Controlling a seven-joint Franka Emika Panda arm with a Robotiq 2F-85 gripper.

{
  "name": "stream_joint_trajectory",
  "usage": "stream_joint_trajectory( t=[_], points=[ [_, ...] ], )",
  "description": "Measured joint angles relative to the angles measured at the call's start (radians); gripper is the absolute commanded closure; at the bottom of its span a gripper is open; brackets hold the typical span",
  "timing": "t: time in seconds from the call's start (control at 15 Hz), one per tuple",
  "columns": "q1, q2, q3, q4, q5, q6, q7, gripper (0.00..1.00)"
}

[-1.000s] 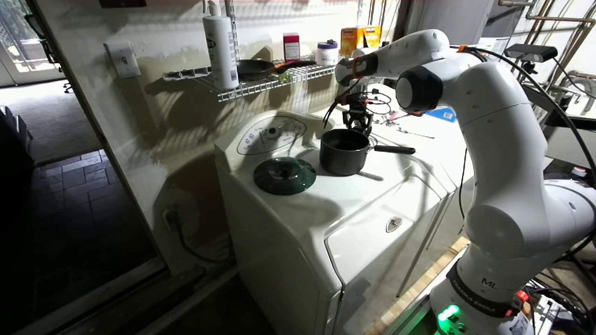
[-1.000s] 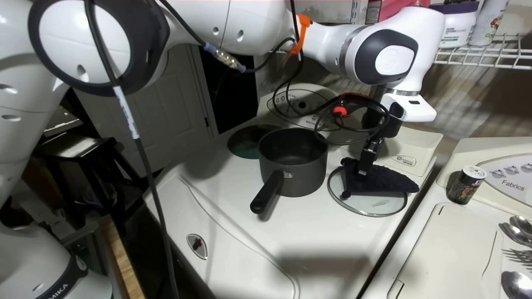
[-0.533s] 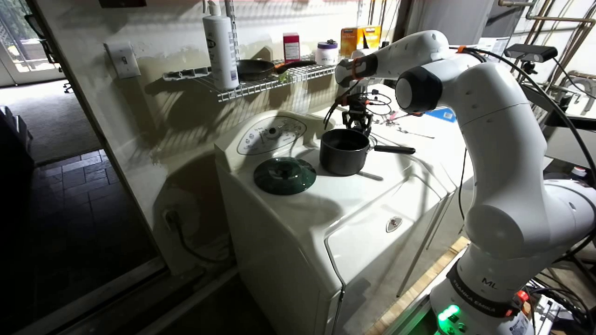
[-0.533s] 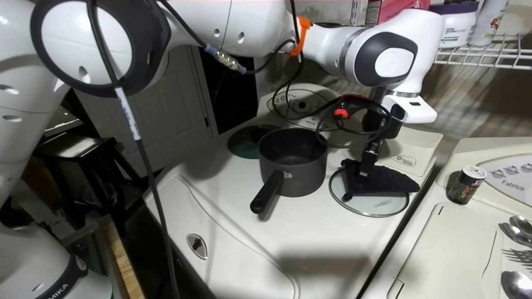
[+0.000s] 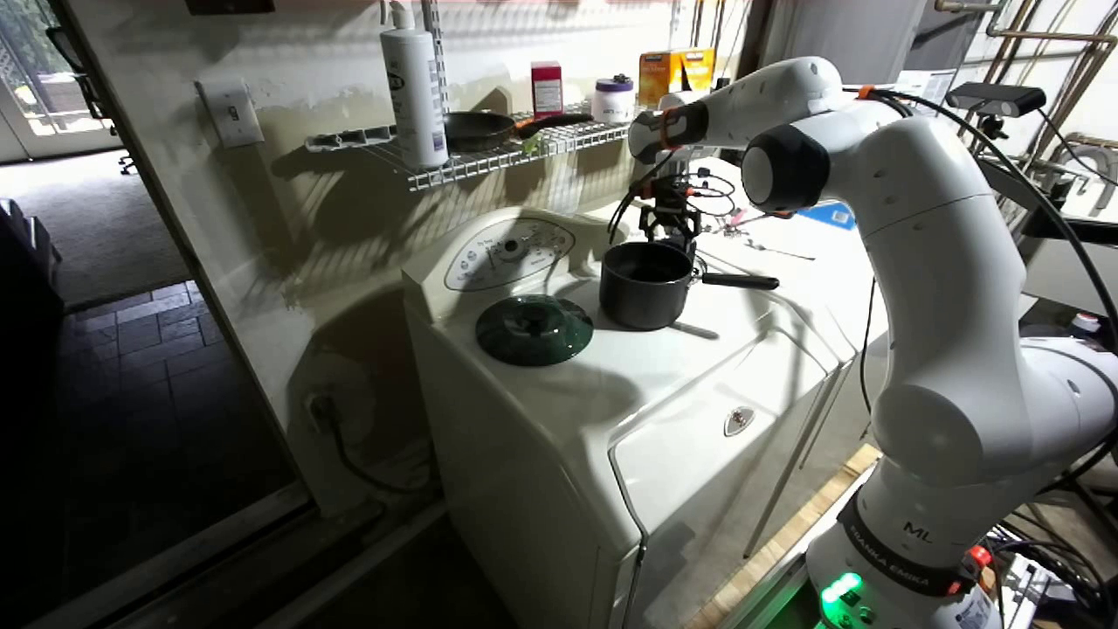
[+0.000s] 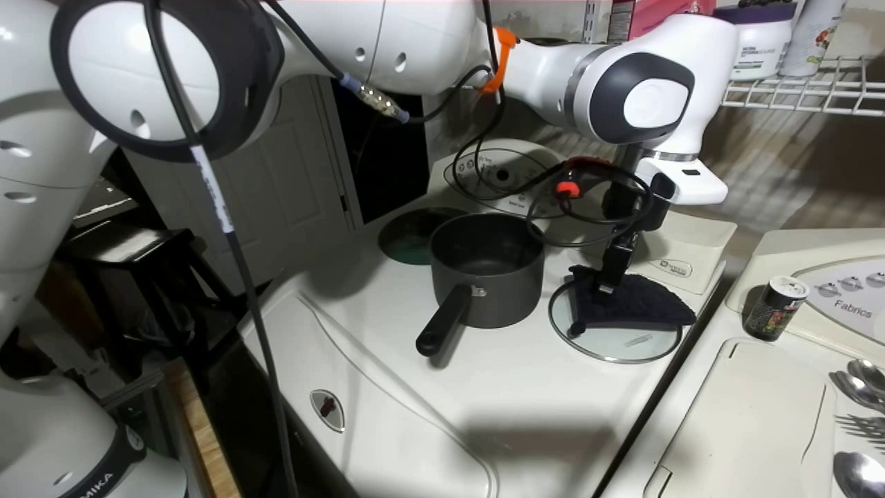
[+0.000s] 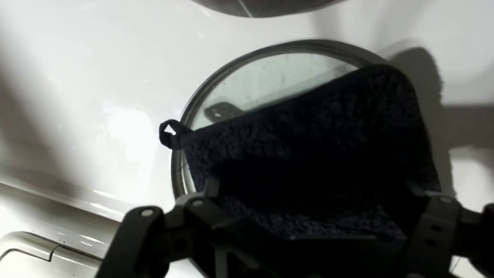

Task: Use the black pot holder to remove the glass lid from the pot.

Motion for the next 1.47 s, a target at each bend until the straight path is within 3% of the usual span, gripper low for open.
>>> stream_joint_trajectory(
  t=[0.67, 1.47],
  points=[
    [0.014, -0.064, -0.002, -0.033, -0.027, 0.066, -0.028, 0.00],
    [0.119, -0.408, -0.052, -0.403, -0.251, 0.260, -0.031, 0.00]
  ],
)
